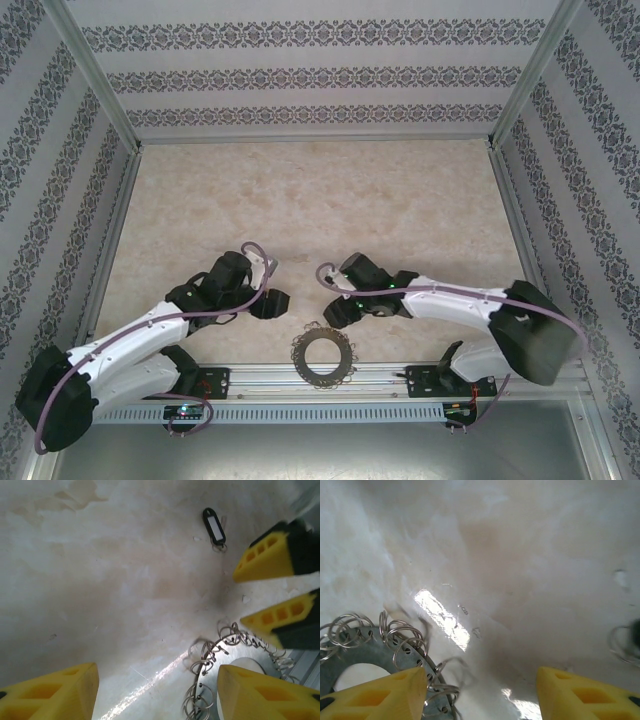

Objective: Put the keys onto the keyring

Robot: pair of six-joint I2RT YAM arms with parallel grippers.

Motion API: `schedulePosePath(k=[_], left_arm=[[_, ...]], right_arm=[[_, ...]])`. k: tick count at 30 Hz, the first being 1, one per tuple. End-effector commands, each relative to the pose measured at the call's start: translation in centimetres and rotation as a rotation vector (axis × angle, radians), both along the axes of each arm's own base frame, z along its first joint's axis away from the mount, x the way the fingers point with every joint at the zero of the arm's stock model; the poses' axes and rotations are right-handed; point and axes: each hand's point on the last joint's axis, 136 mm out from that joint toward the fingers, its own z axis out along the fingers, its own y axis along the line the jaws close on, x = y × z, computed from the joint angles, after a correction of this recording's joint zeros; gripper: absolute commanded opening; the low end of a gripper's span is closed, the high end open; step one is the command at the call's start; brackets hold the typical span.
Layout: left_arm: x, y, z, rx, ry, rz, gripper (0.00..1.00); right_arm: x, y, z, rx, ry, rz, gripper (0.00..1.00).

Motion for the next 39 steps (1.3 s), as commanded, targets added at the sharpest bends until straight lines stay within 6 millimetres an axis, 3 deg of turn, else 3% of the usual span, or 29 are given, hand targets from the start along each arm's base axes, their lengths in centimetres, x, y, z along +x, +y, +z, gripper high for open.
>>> schedulePosePath(k=[1,7,14,24,27,34,39], left_arm=[[1.0,0.4,0.7,-0.046,-0.031,0.053,0.65],[1.3,1.2,0.9,-0.064,-0.058,0.080,0.65],[1.6,1.3,1.0,-0.066,-0.082,0.080,0.65],[1.9,1.7,1.1,-0.041,-0.105,0.077,0.65],[2.0,1.8,1.2,-0.032,-0.117,0.079,0.65],[2.1,1.8,1.3,-0.028,-0.126,0.078,0.65],[2.1,1.8,1.2,-0.026,-0.121,0.075,0.65]], right_arm=[[-0.8,0.7,-0.4,-0.077,0.022,0.040,0.57],[-1.8,1.3,-1.1,-0.126,0.056,0.063,0.49],[-1.7,0.7,-2.1,-0.217,0.068,0.058,0.40],[-1.0,1.3,-1.5,-0.179,0.046,0.045,0.01],[0.3,1.5,-0.8,-0.154,0.021,0.024,0.00],[6.0,2.0,2.4,-0.017,-0.084,-0.068,0.00],[7.6,1.6,2.2,-0.011,-0.079,-0.083,0.02]])
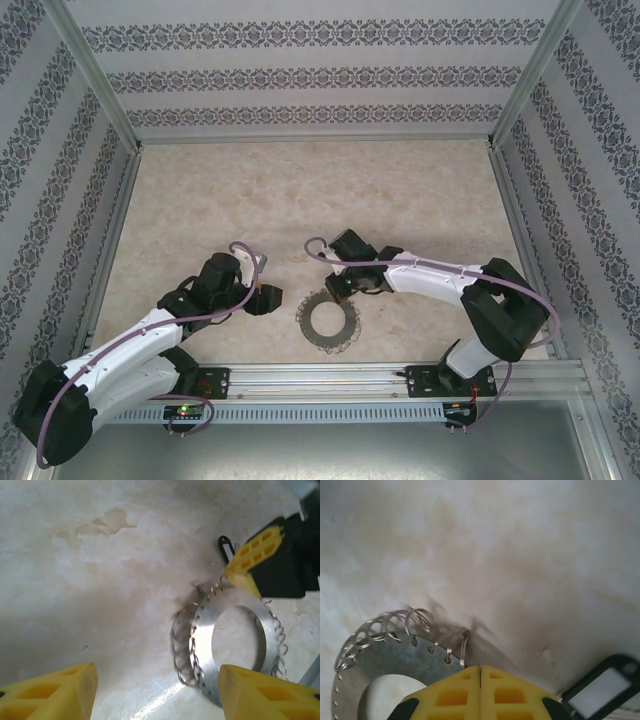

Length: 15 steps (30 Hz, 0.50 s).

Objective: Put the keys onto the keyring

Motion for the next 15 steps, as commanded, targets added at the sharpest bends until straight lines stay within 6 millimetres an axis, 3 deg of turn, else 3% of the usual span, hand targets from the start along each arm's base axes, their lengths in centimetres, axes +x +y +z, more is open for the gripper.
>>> schedulePosePath(k=[1,5,7,10,15], left_arm=[[0.9,0.1,1.0,-0.003,-0.051,0.006,0.65],[1.0,0.0,0.9,0.000,-0.051,0.003,0.66],[1.1,0.0,0.8,0.004,-0.047,0.002,0.66],[1.1,-0.2,0.8,0.007,-0.042,-0.005,0.66],[0.9,0.0,0.7,0.003,-0.037,0.002,0.66]], right_arm=[[0.9,0.8,0.9,0.031,-0.031,0.029,0.09],[0.1,-0.3,1.7,0.027,-0.047,0.017,0.39],[-0.9,-0.8,2.3,0.005,-0.062,0.040,0.48],[-2.7,-1.2,3.6,-0.032,-0.094,0.096,0.53],[-6.9,0.9,4.6,0.093,0.051,0.204,0.49]])
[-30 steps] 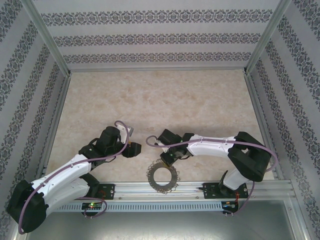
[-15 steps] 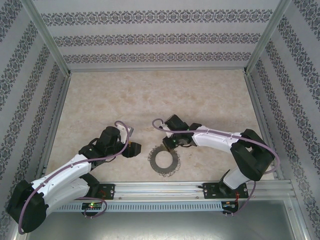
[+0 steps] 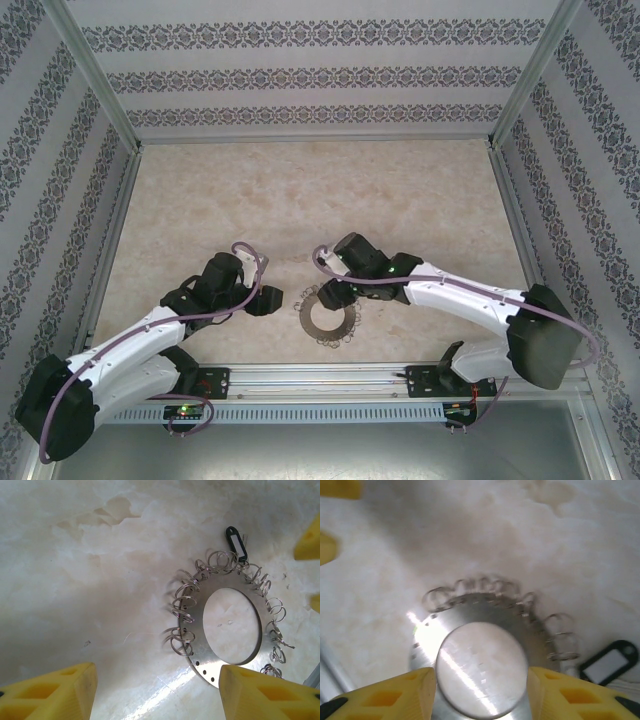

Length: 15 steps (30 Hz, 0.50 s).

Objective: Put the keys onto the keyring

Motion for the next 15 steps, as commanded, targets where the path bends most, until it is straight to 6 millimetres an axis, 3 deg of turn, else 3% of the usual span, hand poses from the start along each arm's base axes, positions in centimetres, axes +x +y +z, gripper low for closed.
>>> schedulePosePath(k=[1,7,15], left_arm=[[0.9,0.0,1.5,-0.019,-0.057,0.012,0.66],[0.4,0.6,1.7,-0.019,-0.062,0.027,0.66],[0.2,1.3,1.6,-0.026,-0.085,0.065,0.66]], right_arm=[[-3.5,0.4,-0.8,0.005,0.139,0.095,0.47],[-5.5,2.0,-2.6,-0.065,0.258,0.225,0.37],[-7.7,2.8,-3.7,-0.138,0.373,0.329,0.34]])
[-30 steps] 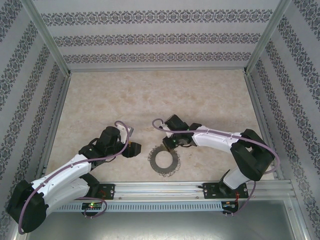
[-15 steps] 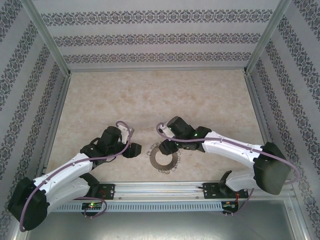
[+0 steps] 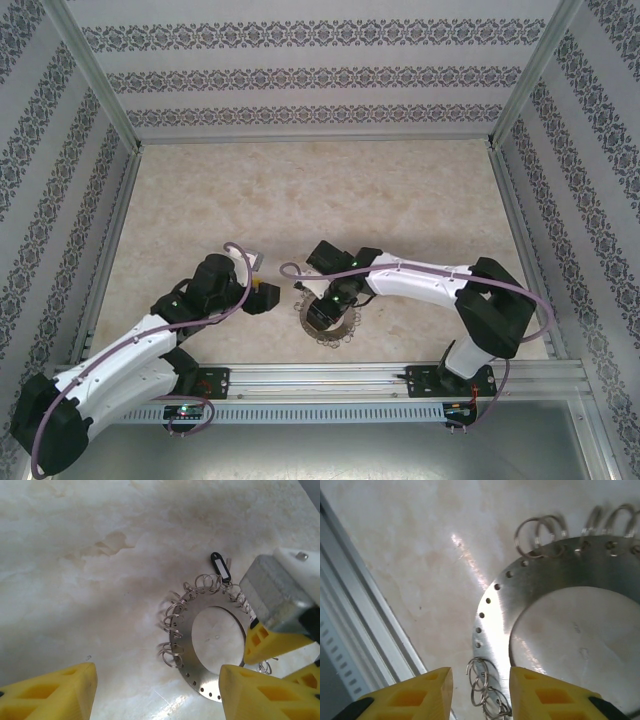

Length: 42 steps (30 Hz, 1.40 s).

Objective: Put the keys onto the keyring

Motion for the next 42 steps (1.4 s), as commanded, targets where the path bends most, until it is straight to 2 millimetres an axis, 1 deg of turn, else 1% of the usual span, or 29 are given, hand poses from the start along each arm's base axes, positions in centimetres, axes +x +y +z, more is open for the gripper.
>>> schedulePosePath(k=[1,3,6,10,13,19,27,42], left_arm=[[0.1,1.0,-0.9,0.012,0.008,0.046,0.66],[0.0,1.0,-1.1,0.013,0.009,0.047,0.66],[0.1,1.1,-1.2,0.017,0.004,0.048,0.66],[0.0,1.3,-1.1,0.016,-0.005,0.057,0.66],[-0.1,1.5,-1.0,0.016,-0.008,0.061,0.66],[-0.1,1.6,-1.2,0.022,-0.010,0.066,0.66],[-0.1,1.8,-1.3,0.034,-0.012,0.068,0.66],[0.1,1.9,-1.1,0.042,-0.018,0.071,0.66]], right_arm=[[-2.2,-0.2,-0.1,-0.033,0.083,0.071,0.34],[-2.4,-0.4,-0.6,-0.054,0.090,0.073,0.34],[-2.1,-0.6,-1.1,-0.092,0.075,0.077,0.33],[-1.8,0.0,-1.4,-0.098,0.064,0.083,0.32],[-1.8,0.1,-2.1,-0.126,0.064,0.102,0.31],[-2.3,-0.2,-2.8,-0.168,0.073,0.127,0.29],[-2.6,-0.6,-3.4,-0.223,0.069,0.151,0.27],[-2.7,-0.7,-4.3,-0.264,0.060,0.166,0.28]])
